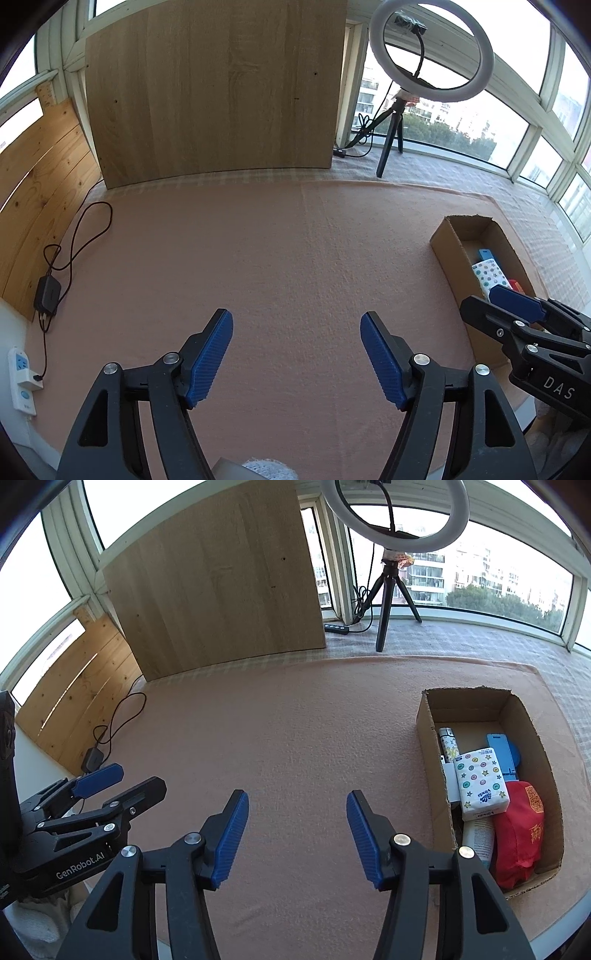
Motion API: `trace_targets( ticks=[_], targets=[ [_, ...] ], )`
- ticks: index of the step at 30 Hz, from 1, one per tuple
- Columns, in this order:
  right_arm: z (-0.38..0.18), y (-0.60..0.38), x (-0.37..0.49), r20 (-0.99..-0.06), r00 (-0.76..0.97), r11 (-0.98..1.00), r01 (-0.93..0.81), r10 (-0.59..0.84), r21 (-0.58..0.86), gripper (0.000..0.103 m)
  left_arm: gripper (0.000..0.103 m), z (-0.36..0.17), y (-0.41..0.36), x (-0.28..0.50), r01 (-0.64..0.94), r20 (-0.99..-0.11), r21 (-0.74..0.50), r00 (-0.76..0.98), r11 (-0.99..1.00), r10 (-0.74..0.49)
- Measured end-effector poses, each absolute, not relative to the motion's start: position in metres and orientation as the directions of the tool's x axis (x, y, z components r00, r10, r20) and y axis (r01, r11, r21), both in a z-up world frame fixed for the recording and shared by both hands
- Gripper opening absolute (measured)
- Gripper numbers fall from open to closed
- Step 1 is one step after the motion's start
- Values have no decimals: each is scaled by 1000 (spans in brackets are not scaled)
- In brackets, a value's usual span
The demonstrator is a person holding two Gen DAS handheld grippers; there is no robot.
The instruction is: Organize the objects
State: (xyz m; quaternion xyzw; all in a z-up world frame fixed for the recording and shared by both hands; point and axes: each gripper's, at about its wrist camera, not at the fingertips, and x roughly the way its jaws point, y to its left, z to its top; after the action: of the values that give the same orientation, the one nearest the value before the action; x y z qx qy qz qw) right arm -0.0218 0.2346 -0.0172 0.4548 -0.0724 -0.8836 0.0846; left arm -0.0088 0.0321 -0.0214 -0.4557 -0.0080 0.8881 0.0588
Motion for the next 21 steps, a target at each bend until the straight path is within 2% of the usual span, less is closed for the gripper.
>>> trace_targets(
  ticks=[21],
  targets=[
    [-16, 232, -16, -790, -594, -988, 72, -154, 138, 55, 75, -31, 34, -11, -82, -819, -58, -566, -995, 94]
  ],
)
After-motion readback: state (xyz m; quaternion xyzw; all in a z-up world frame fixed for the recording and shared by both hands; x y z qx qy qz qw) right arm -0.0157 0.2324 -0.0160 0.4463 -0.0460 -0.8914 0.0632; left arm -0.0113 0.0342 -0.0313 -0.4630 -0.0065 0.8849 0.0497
